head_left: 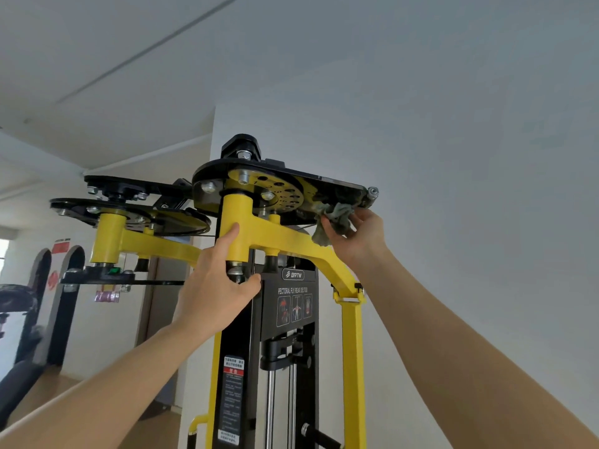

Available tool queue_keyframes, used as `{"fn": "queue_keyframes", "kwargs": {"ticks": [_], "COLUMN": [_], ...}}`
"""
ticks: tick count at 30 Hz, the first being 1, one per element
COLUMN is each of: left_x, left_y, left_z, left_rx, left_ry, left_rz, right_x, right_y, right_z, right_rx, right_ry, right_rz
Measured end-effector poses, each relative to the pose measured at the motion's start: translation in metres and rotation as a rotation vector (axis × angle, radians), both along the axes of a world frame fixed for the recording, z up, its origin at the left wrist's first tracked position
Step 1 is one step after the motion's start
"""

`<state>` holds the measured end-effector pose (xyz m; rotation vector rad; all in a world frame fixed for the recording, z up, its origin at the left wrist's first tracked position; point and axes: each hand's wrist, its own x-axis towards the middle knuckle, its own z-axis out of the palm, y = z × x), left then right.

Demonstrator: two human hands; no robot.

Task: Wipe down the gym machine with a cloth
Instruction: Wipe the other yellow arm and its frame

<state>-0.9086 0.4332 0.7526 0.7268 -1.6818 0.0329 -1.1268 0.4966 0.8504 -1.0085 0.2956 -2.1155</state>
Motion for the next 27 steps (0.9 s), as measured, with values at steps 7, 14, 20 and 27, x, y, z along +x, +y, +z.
{"fn": "queue_keyframes", "kwargs": {"ticks": [7,14,20,27], "left_x": [0.003,0.002,0.001,0.002], "left_y": [0.0,0.0,0.001,0.0], "left_z": [-0.001,-0.002,-0.004,-0.004], "left_rx": [0.029,0.01,0.002,-0.004], "left_ry": [0.0,-0.015,0.004,0.005], "left_rz": [-0.009,0.013,0.022,0.008], "right_x": [0.03,0.037,0.052,0.043], "right_y": [-0.023,-0.005,0.024,0.028], "right_z": [0.011,0.009,-0.002,-0.008], "right_rx": [0.068,0.015,-0.05,-0.062], "right_ry": [-0.2,-0.372,-0.218,-0.1], "right_rz": [0.187,0.289,0.243,0.199]}}
